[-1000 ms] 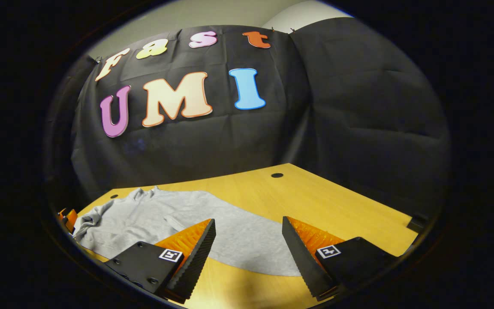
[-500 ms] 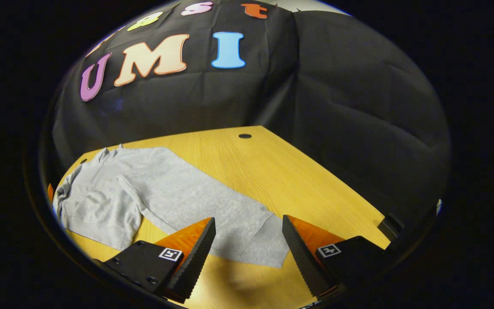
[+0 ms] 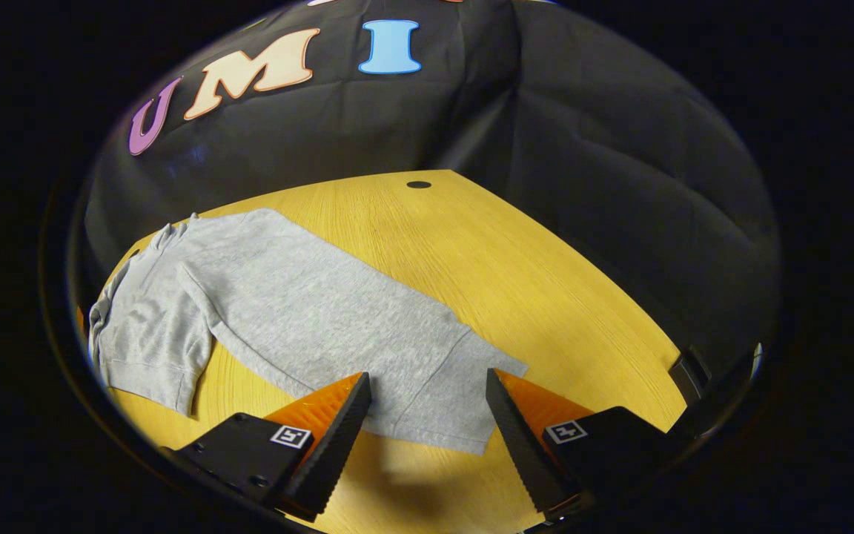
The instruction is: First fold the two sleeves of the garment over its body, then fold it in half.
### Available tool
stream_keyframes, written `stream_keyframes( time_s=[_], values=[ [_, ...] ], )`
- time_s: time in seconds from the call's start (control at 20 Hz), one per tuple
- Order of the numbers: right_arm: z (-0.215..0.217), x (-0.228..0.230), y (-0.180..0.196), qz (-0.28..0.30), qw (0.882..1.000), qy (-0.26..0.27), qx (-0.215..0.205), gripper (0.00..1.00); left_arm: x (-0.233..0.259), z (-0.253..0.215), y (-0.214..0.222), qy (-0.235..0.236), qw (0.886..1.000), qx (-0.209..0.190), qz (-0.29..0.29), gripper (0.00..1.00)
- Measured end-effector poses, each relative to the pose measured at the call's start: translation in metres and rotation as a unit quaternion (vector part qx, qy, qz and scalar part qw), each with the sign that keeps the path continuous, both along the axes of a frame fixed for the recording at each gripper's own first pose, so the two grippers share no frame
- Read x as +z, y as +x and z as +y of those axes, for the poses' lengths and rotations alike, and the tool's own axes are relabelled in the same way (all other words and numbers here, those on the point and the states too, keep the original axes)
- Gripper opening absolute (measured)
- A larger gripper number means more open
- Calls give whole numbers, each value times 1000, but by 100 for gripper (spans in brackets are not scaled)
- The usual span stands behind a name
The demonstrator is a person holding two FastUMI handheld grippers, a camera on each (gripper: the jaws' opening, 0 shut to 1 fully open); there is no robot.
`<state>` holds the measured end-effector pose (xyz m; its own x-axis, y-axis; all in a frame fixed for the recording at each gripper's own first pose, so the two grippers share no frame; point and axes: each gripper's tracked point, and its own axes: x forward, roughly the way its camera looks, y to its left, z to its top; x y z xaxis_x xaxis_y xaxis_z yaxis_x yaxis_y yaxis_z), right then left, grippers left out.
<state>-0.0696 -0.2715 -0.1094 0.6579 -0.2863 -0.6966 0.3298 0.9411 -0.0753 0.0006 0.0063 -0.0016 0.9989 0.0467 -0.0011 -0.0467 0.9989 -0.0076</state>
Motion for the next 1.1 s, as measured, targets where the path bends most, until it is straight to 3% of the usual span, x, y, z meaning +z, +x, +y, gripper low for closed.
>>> stream_keyframes(
  time_s=[0.15, 0.2, 0.25, 0.4, 0.45, 0.55, 0.7, 0.85, 1.1],
  values=[
    [0, -1, 2, -4, 1000, 21, 4, 94, 1, -1, 1, 0, 1000, 0, 0, 95],
    [1, -2, 2, -6, 1000, 23, 8, 97, 0, 0, 0, 0, 1000, 0, 0, 95],
    [1, -2, 4, -9, 1000, 23, 11, 92, 0, 0, 0, 0, 1000, 0, 0, 95],
    [1, -1, 1, -11, 999, 25, 15, 94, 0, -1, 0, 0, 1000, 0, 0, 96],
    [3, -2, 2, -11, 999, 27, 18, 82, 0, 0, 1, 0, 1000, 0, 0, 96],
    [5, -2, 2, -9, 999, 24, 19, 68, 1, -1, 0, 0, 1000, 0, 0, 96],
    [15, -1, 3, -2, 999, 29, 29, 55, -1, -1, 1, 0, 1000, 0, 0, 95],
    [22, -1, 3, 3, 999, 32, 37, 18, 1, -1, 2, 0, 1000, 0, 0, 95],
    [34, 2, 0, 9, 998, 26, 60, 10, 1, -1, 2, 0, 1000, 0, -1, 96]
  ],
)
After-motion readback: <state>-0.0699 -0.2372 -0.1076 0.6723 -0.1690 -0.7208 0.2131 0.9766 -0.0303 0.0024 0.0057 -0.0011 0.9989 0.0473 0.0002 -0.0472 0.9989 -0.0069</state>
